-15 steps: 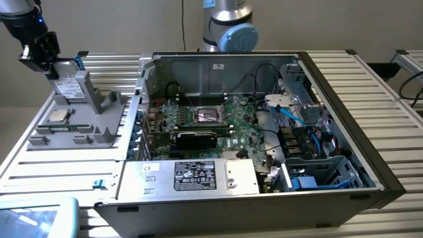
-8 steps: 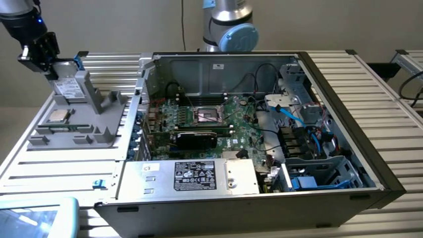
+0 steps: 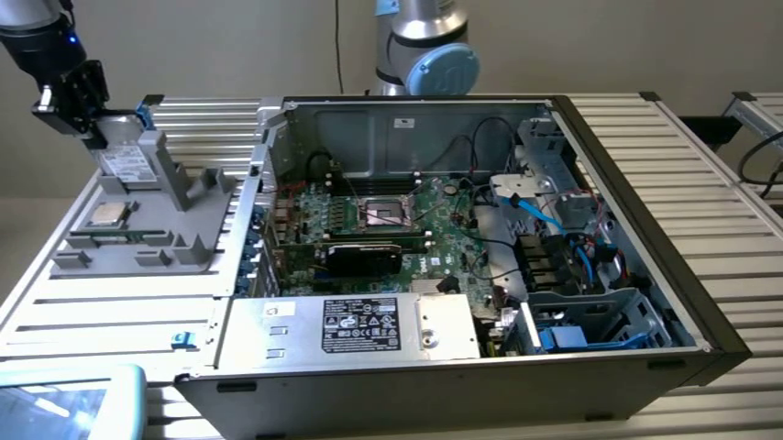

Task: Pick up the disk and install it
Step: 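Pick up the disk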

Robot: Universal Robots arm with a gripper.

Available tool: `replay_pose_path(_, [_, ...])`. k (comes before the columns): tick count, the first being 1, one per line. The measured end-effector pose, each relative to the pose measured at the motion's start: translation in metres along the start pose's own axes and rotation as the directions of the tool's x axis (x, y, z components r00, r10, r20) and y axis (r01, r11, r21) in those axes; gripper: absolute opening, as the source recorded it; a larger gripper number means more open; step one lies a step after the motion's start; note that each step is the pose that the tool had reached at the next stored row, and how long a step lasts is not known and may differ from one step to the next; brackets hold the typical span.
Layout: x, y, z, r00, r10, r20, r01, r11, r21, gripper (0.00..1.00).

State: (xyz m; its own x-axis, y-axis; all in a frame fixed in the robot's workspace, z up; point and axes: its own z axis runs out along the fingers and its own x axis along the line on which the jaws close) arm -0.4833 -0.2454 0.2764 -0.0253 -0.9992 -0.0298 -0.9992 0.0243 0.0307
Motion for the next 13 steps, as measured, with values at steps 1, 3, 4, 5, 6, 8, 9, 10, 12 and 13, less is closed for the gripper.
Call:
replay_pose_path(1, [0.0007, 0.0000, 0.0000, 1.0000, 0.000, 0.0000, 0.000, 1.0000, 0.0004, 0.38])
replay_pose_path(3, [0.0011, 0.0000, 0.0000, 1.0000, 0.000, 0.0000, 0.000, 1.0000, 0.0007, 0.38])
replay_pose_path(4, [0.0011, 0.0000, 0.0000, 1.0000, 0.000, 0.0000, 0.000, 1.0000, 0.0008, 0.38])
replay_pose_path(5, [0.0012, 0.0000, 0.0000, 1.0000, 0.000, -0.0001, 0.000, 1.0000, 0.0008, 0.38])
replay_pose_path(6, [0.0013, 0.0000, 0.0000, 1.0000, 0.000, 0.0000, 0.000, 1.0000, 0.0009, 0.38])
replay_pose_path(8, [0.0014, 0.0000, 0.0001, 1.0000, 0.000, 0.0000, 0.000, 1.0000, 0.0009, 0.38])
replay_pose_path(9, [0.0014, 0.0000, 0.0000, 1.0000, 0.000, 0.0000, 0.000, 1.0000, 0.0009, 0.38])
replay_pose_path(10, [0.0014, 0.0000, -0.0001, 1.0000, 0.000, -0.0003, 0.000, 1.0000, 0.0011, 0.38])
replay_pose_path(12, [0.0013, 0.0001, -0.0018, 1.0000, 0.000, -0.0036, 0.000, 1.0000, 0.0011, 0.38])
replay_pose_path(13, [0.0012, 0.0001, -0.0027, 1.0000, 0.000, -0.0057, 0.000, 1.0000, 0.0011, 0.38])
